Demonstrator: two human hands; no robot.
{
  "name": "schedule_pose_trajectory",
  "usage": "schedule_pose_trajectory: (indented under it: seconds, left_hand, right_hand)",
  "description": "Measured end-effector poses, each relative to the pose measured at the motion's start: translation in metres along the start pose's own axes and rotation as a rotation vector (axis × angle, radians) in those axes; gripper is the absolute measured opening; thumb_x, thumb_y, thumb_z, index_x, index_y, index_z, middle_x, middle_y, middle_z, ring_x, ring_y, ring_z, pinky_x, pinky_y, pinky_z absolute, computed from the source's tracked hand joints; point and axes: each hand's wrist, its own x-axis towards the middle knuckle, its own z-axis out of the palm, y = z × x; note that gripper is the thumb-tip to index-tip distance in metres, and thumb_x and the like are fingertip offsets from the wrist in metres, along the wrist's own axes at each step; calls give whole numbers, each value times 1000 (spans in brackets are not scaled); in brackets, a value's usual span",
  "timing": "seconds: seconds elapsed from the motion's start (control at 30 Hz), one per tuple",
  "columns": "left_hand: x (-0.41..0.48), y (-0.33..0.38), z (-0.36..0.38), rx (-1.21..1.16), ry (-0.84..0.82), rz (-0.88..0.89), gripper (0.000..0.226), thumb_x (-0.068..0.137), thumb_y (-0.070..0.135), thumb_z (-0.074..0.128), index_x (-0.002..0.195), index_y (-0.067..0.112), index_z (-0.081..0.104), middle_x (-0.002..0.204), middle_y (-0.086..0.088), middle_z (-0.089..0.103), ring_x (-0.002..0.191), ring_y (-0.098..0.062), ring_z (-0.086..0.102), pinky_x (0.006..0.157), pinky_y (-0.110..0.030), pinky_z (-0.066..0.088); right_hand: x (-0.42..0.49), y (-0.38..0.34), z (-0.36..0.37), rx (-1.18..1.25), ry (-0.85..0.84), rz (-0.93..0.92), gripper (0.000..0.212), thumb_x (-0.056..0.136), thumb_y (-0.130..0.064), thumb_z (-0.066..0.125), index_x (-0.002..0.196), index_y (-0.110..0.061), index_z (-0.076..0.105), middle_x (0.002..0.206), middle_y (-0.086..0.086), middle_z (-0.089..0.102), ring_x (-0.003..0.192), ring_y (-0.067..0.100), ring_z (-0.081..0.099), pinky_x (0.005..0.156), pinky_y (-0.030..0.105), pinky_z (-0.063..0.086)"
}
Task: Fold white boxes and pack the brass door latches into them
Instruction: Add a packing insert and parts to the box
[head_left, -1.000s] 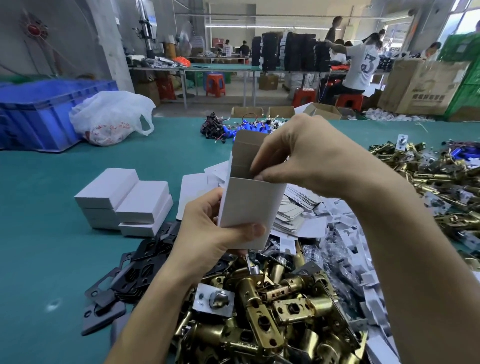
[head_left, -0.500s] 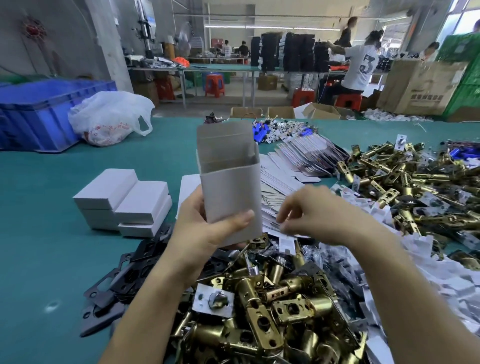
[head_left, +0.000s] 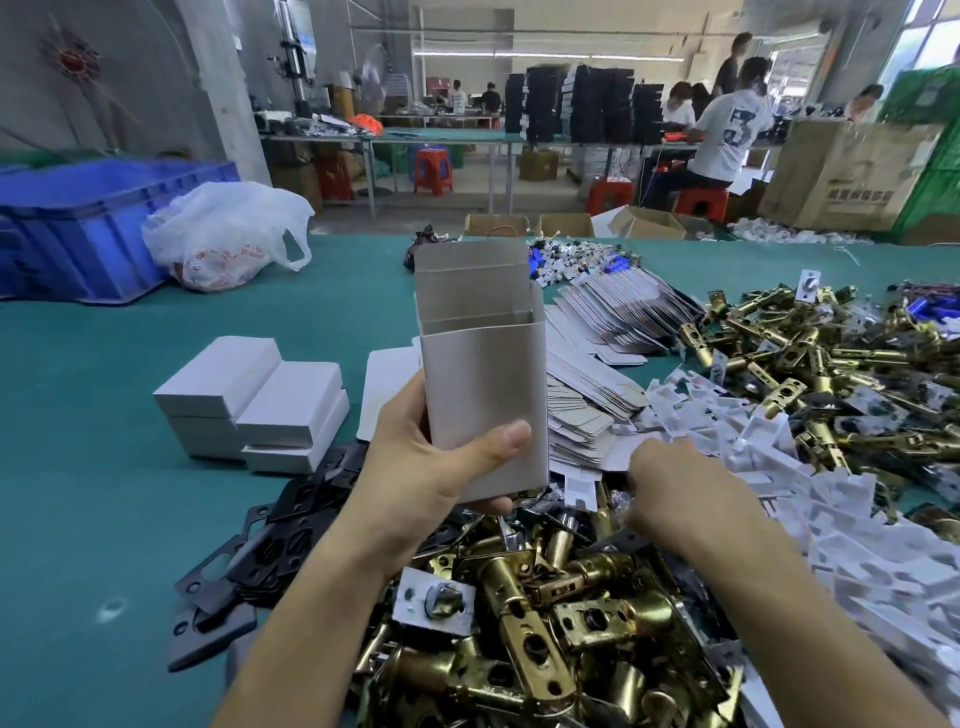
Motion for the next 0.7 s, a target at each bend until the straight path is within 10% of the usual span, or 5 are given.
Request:
schedule_pose_trajectory:
  seconds: [0.7]
  left_hand:
    - [0,0,0,23,-54,13,40,64,29,87,101,33,73,98,-1,75,86,-29,76,51,-34,59]
  right_hand:
    - [4,4,13,80,110,-16,12,89,-18,55,99,-19,61,102,5,60,93,28,62,70,32,47]
